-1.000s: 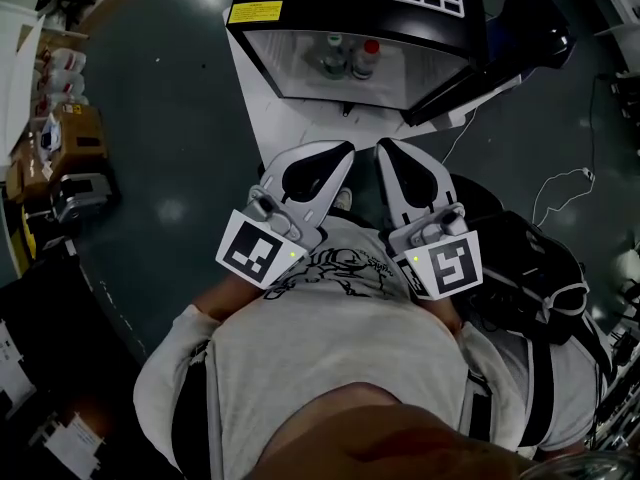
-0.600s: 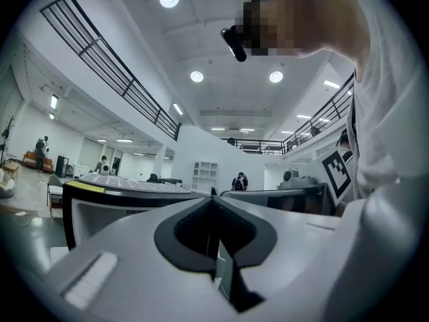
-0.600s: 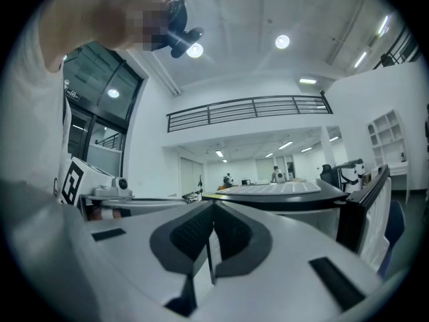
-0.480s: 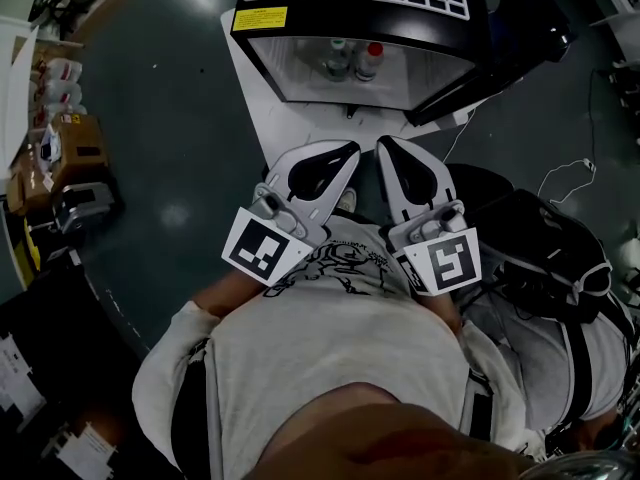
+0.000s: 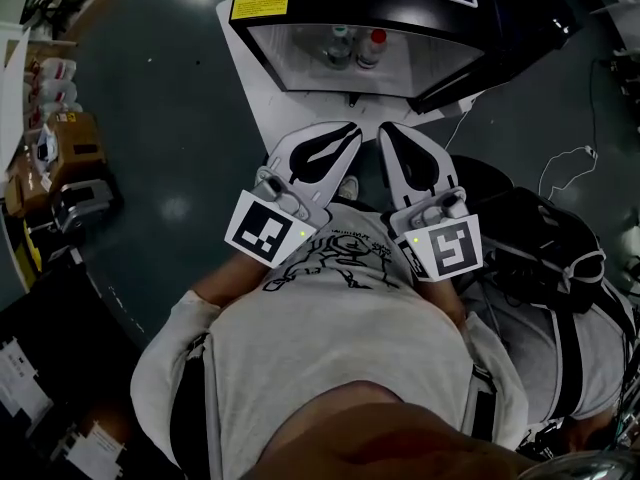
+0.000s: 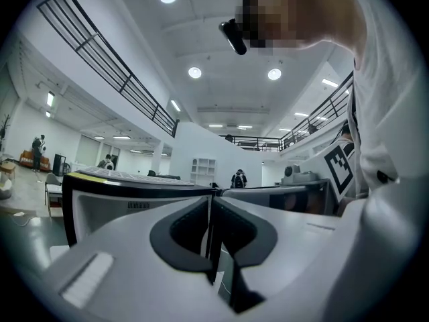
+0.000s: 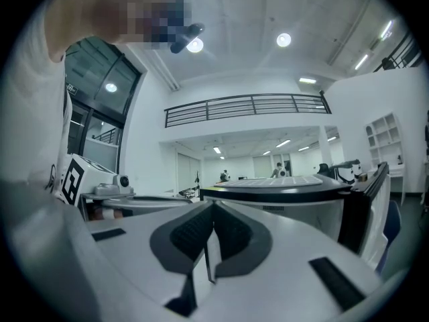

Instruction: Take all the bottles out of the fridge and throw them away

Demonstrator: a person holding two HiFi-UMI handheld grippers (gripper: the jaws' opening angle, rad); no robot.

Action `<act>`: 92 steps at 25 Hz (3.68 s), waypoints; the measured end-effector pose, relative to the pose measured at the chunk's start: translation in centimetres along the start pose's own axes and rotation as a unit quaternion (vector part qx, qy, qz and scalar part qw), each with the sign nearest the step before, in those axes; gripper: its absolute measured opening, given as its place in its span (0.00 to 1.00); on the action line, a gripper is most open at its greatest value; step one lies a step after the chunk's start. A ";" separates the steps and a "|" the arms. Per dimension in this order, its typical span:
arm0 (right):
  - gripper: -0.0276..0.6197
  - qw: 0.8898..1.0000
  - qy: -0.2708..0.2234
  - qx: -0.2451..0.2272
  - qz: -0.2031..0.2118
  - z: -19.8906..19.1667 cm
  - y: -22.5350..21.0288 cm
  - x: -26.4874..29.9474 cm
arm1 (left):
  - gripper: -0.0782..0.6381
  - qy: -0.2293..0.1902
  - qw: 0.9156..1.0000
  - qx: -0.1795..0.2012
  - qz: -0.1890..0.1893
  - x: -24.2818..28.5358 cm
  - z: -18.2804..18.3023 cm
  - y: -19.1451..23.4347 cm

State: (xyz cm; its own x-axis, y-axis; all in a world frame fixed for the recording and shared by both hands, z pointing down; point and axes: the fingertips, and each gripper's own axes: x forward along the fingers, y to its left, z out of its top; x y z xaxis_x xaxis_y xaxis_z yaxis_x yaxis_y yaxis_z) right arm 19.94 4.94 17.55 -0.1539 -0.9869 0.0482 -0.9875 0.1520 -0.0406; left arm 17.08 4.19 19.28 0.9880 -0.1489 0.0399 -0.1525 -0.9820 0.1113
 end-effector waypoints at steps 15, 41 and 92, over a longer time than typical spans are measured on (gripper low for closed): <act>0.06 1.000 0.005 -0.009 -0.019 -2.7 -0.9 2.0 | 0.19 0.008 1.000 0.007 0.030 1.0 -3.3 4.1; 0.06 0.999 0.030 -0.014 -0.029 -8.4 -3.6 5.6 | 0.24 0.010 0.997 0.049 0.055 4.5 -8.2 9.1; 0.06 0.997 0.060 -0.027 -0.042 -18.8 -14.2 15.8 | 0.39 0.053 0.990 0.032 0.123 15.9 -18.9 22.0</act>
State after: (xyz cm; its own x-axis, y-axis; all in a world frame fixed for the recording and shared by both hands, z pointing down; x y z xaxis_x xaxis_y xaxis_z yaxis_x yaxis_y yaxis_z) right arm 30.88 -11.80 37.67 -0.0700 -0.9834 0.1675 -0.9969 0.0748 0.0228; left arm 28.97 -17.54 41.09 0.9128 -0.3746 0.1625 -0.3829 -0.9236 0.0215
